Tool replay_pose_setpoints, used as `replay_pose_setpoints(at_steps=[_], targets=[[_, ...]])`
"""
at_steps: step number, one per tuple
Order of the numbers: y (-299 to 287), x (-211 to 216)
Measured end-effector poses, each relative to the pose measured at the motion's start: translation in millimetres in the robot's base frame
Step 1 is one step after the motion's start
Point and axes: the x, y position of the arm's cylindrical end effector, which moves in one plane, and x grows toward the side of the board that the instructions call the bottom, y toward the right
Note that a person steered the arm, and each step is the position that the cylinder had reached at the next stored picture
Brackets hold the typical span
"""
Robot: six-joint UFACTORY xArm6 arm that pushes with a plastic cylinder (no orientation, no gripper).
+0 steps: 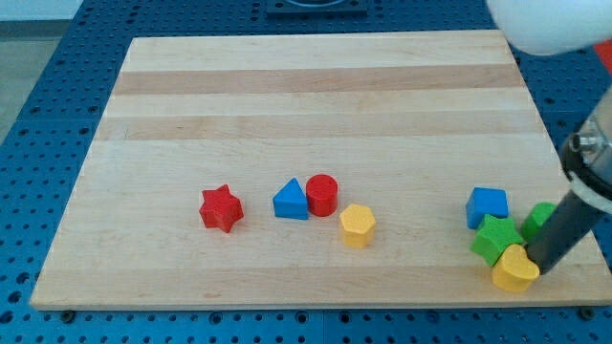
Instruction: Move the yellow heart diagonal to yellow hexagon
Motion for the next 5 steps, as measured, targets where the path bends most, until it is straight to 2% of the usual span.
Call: replay_pose_setpoints(at_steps=[2, 3, 4, 5], targets=[[50.5, -10.8], [41.3, 27.7], [41.3, 27.6], [9.0, 29.8]])
